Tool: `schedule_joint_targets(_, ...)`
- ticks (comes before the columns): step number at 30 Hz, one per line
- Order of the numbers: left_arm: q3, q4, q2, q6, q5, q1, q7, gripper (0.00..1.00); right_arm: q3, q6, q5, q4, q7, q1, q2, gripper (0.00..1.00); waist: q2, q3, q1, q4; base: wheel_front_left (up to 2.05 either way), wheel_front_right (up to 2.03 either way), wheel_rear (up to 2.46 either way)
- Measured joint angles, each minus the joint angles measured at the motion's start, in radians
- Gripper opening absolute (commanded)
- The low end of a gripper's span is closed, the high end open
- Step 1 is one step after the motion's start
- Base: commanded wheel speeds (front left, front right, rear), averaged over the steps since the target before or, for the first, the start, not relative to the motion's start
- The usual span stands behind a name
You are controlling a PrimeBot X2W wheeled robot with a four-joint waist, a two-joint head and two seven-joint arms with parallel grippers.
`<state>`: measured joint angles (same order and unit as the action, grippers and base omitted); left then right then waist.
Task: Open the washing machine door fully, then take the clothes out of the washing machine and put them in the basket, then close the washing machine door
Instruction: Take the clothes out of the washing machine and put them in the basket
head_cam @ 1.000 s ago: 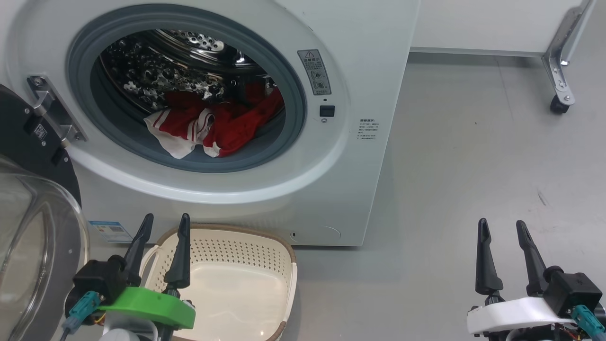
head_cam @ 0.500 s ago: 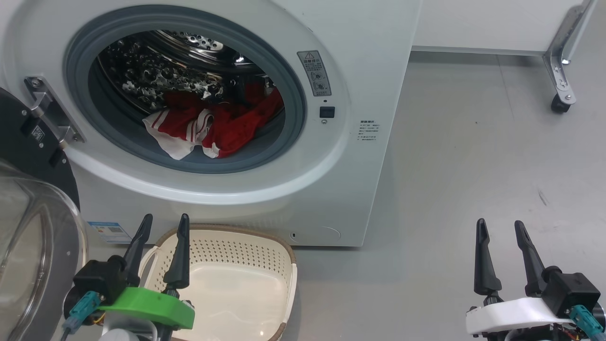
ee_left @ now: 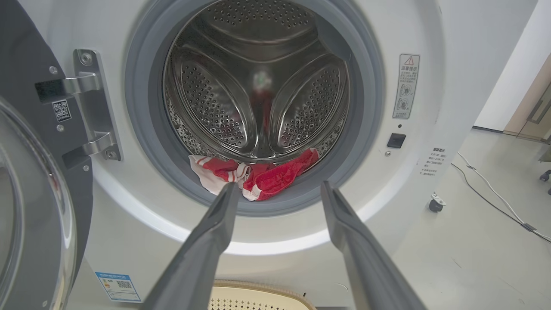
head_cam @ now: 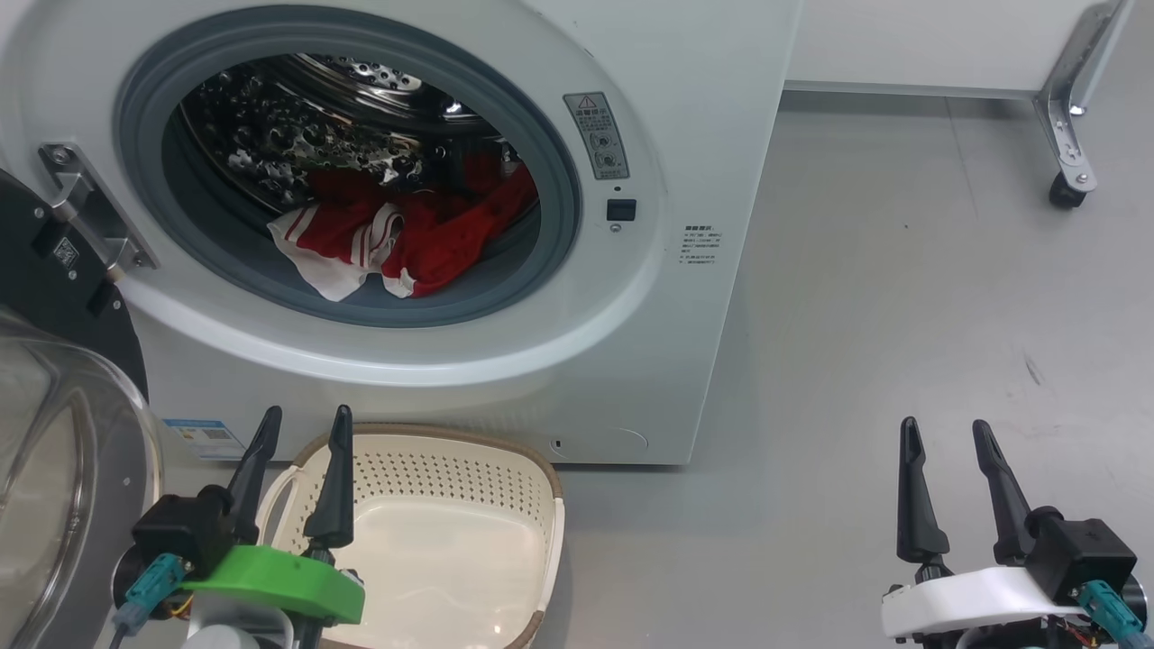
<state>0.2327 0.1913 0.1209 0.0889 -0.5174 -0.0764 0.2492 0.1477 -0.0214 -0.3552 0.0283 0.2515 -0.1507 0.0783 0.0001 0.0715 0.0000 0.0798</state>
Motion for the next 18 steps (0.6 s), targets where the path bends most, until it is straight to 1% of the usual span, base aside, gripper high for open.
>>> schedule_joint_targets(8,-0.017,-0.014,0.006,-0.014,0.001,0.000,0.000,1.00,0.016,0.000,0.006,0.013,-0.002,0.004,0.000,1.00,0.0000,0.032,0.0000,-0.015,0.00,0.00,0.00)
schedule_joint_targets(14,-0.038,-0.039,0.033,-0.024,0.016,-0.005,0.000,1.00,0.033,0.000,0.016,0.030,-0.010,0.009,-0.001,1.00,0.0000,0.077,0.0000,-0.036,0.00,0.00,0.00)
schedule_joint_targets(18,-0.055,-0.045,0.057,-0.041,0.019,-0.034,-0.006,1.00,0.053,0.000,0.025,0.039,-0.013,0.023,-0.004,1.00,0.0000,0.116,0.0000,-0.056,0.00,0.00,0.00)
